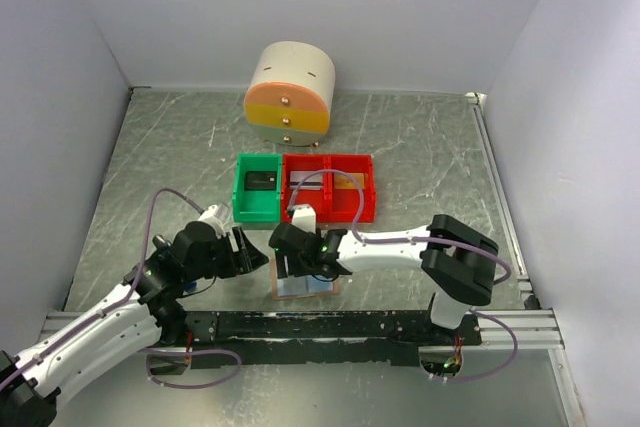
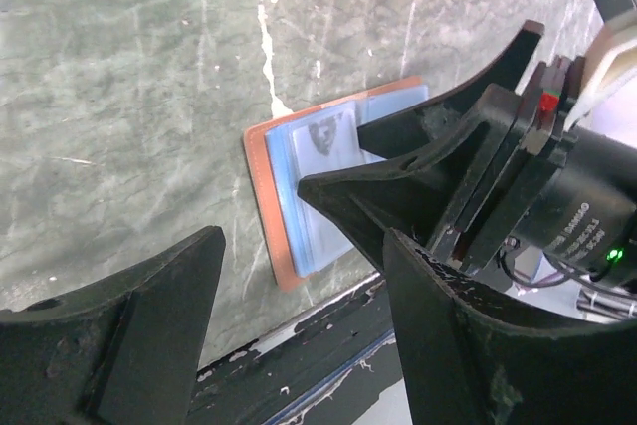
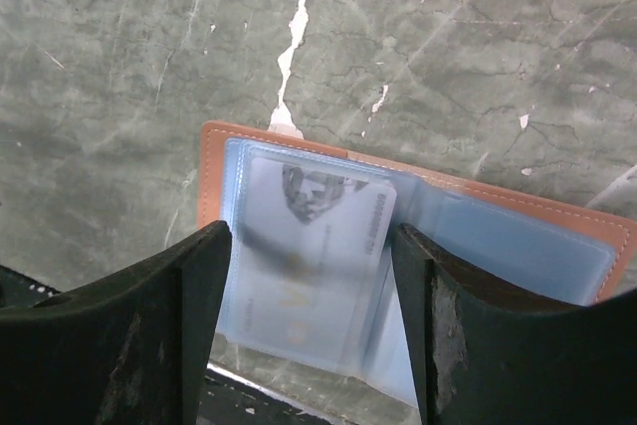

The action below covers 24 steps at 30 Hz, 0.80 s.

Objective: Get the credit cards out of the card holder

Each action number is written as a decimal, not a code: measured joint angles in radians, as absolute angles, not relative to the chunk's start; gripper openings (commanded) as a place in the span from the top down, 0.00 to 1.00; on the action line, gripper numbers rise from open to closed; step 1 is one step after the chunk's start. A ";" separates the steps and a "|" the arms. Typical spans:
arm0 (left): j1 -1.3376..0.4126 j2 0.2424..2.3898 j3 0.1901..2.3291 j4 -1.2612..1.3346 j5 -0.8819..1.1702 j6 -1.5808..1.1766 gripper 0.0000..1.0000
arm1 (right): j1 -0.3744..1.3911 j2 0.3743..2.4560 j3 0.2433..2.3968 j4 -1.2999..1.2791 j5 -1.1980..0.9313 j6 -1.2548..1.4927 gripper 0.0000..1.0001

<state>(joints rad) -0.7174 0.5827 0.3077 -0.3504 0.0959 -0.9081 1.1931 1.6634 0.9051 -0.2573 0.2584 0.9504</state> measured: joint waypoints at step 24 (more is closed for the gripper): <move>-0.718 0.607 0.313 -0.379 0.081 -0.910 0.23 | 1.207 1.641 0.868 -0.240 0.307 0.968 0.47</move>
<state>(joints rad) -0.7181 0.6067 0.3130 -0.3794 0.0811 -0.9104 1.2068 1.6413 0.8684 -0.2401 0.3073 0.9676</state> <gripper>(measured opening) 0.769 0.559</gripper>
